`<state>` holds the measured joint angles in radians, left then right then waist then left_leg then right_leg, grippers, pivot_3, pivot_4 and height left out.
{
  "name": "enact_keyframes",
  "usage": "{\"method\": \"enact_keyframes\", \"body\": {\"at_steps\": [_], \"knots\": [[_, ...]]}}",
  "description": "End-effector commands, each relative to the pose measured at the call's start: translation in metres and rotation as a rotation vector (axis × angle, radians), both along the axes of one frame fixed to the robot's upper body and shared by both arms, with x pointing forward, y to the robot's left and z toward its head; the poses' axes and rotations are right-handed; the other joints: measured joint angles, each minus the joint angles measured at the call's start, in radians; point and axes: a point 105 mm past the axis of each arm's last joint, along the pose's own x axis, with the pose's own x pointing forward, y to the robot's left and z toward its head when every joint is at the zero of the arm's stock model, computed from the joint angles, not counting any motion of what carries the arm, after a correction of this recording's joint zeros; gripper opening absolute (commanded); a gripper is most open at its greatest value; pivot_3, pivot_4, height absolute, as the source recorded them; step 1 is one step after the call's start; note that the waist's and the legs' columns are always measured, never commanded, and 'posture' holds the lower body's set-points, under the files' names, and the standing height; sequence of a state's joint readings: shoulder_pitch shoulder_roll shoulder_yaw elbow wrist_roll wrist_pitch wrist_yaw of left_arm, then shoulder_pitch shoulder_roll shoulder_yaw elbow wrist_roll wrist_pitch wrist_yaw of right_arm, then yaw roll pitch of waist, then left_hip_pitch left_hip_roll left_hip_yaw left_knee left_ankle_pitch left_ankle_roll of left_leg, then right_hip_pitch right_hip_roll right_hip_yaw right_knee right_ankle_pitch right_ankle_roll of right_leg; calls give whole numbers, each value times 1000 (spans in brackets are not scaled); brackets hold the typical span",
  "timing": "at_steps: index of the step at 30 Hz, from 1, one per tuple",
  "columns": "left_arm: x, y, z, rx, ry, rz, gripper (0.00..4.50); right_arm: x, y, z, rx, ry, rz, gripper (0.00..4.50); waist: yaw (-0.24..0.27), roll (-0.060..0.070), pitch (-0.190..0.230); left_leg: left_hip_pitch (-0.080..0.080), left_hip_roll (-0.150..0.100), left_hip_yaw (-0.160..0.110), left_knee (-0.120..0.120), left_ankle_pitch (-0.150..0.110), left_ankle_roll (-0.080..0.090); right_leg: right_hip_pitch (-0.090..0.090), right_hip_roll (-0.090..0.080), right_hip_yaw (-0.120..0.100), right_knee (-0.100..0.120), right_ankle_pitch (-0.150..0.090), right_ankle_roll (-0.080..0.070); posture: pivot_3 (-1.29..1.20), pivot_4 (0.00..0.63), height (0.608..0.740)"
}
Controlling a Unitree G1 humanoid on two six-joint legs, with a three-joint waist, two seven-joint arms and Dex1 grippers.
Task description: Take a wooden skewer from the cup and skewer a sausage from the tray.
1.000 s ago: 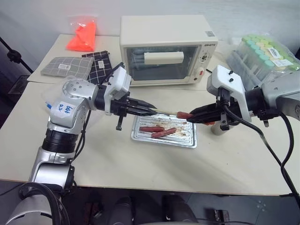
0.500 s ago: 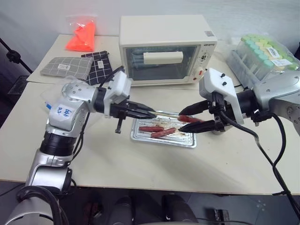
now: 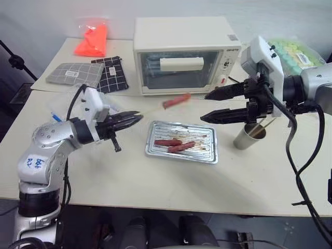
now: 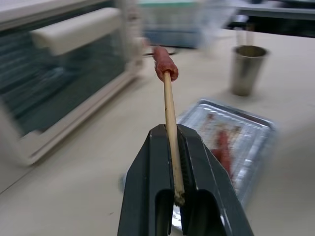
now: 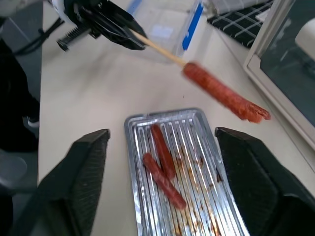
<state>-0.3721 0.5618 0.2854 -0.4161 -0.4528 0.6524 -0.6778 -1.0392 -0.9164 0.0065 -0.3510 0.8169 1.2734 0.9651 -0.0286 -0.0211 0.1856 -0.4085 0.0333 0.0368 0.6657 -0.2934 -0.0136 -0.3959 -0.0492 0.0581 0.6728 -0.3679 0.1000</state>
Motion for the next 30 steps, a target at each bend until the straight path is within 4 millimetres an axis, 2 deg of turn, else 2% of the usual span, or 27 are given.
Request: {"method": "enact_keyframes", "body": {"at_steps": [1,3,10,16,19,23,28,30], "knots": [[4,42,12,-120,-59,376,0,-5,2,21,64,-82,-5,4483,0,0,0,0,0,0,0,0,0,0,0,0,0,0,0,0,150,740],[3,61,8,-187,-57,553,0,-5,4,23,84,-90,-2,4483,0,0,0,0,0,0,0,0,0,0,0,0,0,0,0,0,150,740],[-1,87,-4,-261,-46,887,0,-5,8,21,90,-99,4,4483,2,-1,0,0,-1,0,0,0,0,0,0,0,-1,0,0,0,150,740],[2,84,-14,-265,-19,992,0,-5,10,20,85,-101,2,4483,1,-1,0,0,-1,1,0,0,0,0,1,0,-1,0,0,0,150,740],[-6,81,-18,-229,-35,1004,0,-6,10,19,81,-101,3,4483,-1,-1,0,0,0,1,-1,0,0,0,1,0,-2,0,0,0,150,740],[-16,90,-23,-190,-56,1057,0,-7,9,16,76,-97,-1,4483,-1,-1,0,0,0,1,-2,0,0,0,1,0,-3,0,0,0,150,740],[-25,94,-20,-120,-140,1101,0,-8,7,14,71,-87,-8,4483,2,-1,0,0,0,1,-1,0,0,1,1,0,-8,0,0,0,150,740],[-25,94,-27,-130,-116,1108,0,-10,7,13,68,-85,-6,4483,2,-1,0,0,0,1,-2,0,0,1,1,0,-8,0,0,0,150,740]]}}
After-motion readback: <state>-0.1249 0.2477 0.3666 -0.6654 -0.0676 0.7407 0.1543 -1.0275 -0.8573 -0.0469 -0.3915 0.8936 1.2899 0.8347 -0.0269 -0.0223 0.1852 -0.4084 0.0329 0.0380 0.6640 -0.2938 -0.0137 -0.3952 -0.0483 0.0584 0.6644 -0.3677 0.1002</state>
